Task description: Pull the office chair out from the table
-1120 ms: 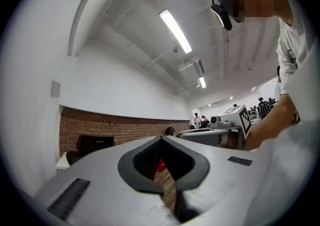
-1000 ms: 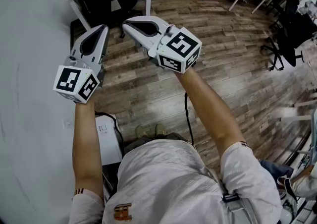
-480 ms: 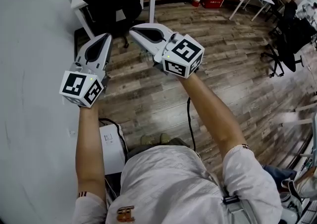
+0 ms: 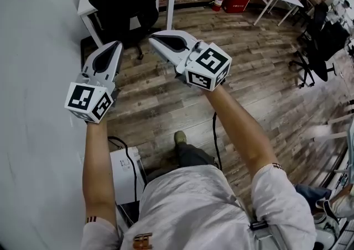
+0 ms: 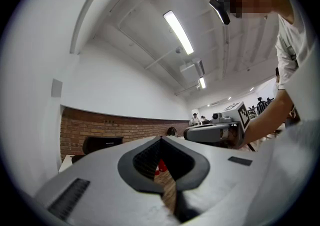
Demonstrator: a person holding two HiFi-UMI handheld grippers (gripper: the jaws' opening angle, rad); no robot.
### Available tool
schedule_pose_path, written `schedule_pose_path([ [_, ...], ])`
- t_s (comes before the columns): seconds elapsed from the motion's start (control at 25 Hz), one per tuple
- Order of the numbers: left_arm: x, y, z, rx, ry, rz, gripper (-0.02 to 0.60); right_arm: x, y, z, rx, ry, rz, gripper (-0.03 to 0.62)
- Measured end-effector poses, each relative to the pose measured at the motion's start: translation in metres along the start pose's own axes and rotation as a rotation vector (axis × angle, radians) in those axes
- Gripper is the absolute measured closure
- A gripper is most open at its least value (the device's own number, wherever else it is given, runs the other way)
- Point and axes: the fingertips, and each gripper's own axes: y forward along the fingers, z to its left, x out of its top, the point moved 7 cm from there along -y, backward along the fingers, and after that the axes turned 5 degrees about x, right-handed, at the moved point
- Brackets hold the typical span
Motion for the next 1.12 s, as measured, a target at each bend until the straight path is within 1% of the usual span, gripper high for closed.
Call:
schedule_pose_path([
  [0.16,-0.013,0.021,0.016,-0.004,0.012,0.005,0.581,-0.01,0.008,-0.029,-0.003,-0.006,-0.001,0.592],
  [0.28,-0.022,0.042,0.033,0.007,0.023,0.019,0.581,-0.02,0.018,-0.059,0.003,-0.005,-0.007,0.592],
  [0.48,-0.028,0.092,0.068,0.041,0.039,0.047,0.581,-0.031,0.038,-0.123,0.023,-0.013,-0.013,0.592],
  [0.84,-0.047,0.196,0.124,0.109,0.078,0.052,0.581,-0.048,0.065,-0.25,0.082,-0.029,-0.027,0.592],
  [1.0,-0.049,0.228,0.145,0.135,0.088,0.048,0.581,-0.052,0.079,-0.292,0.104,-0.027,-0.028,0.592],
  [1.12,-0.051,0.244,0.16,0.152,0.088,0.069,0.581,-0.055,0.091,-0.312,0.116,-0.021,-0.025,0.592],
])
